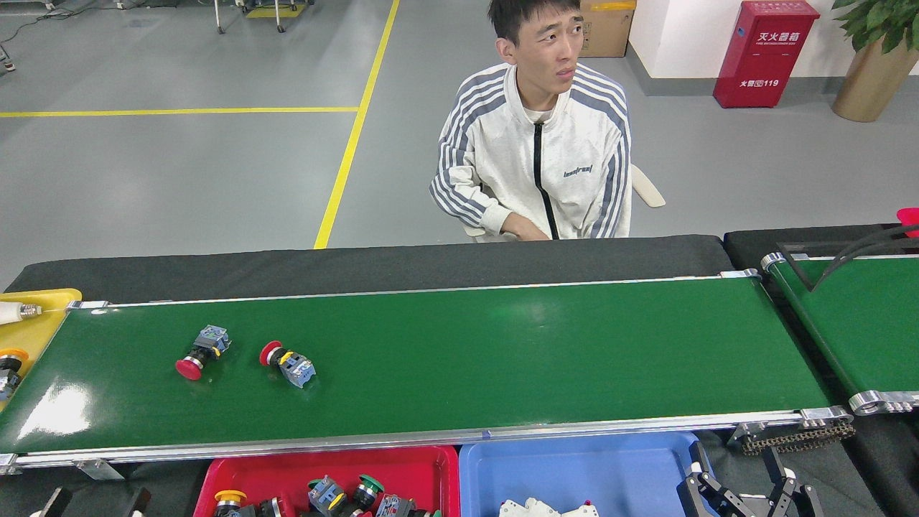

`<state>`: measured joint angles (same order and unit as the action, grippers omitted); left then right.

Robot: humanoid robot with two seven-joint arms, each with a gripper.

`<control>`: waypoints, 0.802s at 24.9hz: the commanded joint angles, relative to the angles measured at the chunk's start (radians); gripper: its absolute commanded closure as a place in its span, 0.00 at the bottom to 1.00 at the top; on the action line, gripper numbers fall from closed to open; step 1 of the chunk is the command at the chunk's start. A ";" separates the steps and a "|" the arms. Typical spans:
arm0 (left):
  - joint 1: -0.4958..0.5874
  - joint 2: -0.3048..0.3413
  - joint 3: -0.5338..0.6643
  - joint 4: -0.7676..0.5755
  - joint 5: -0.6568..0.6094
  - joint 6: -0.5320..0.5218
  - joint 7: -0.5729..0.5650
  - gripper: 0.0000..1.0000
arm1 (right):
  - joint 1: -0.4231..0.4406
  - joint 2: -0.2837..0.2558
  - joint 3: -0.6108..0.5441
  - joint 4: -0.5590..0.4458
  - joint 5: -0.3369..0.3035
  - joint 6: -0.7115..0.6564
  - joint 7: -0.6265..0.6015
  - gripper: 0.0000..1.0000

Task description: Pick switch part from conveyor to tray

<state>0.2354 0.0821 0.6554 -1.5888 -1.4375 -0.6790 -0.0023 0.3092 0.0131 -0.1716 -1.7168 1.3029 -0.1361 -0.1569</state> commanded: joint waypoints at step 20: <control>-0.587 0.375 -0.252 0.849 -0.001 0.102 0.019 0.00 | -0.035 -0.012 0.049 -0.010 0.001 -0.115 0.005 0.01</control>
<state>-0.3305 0.4362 0.4042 -0.7516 -1.4385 -0.6081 0.0023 0.2843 0.0122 -0.1327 -1.7166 1.3031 -0.2419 -0.1496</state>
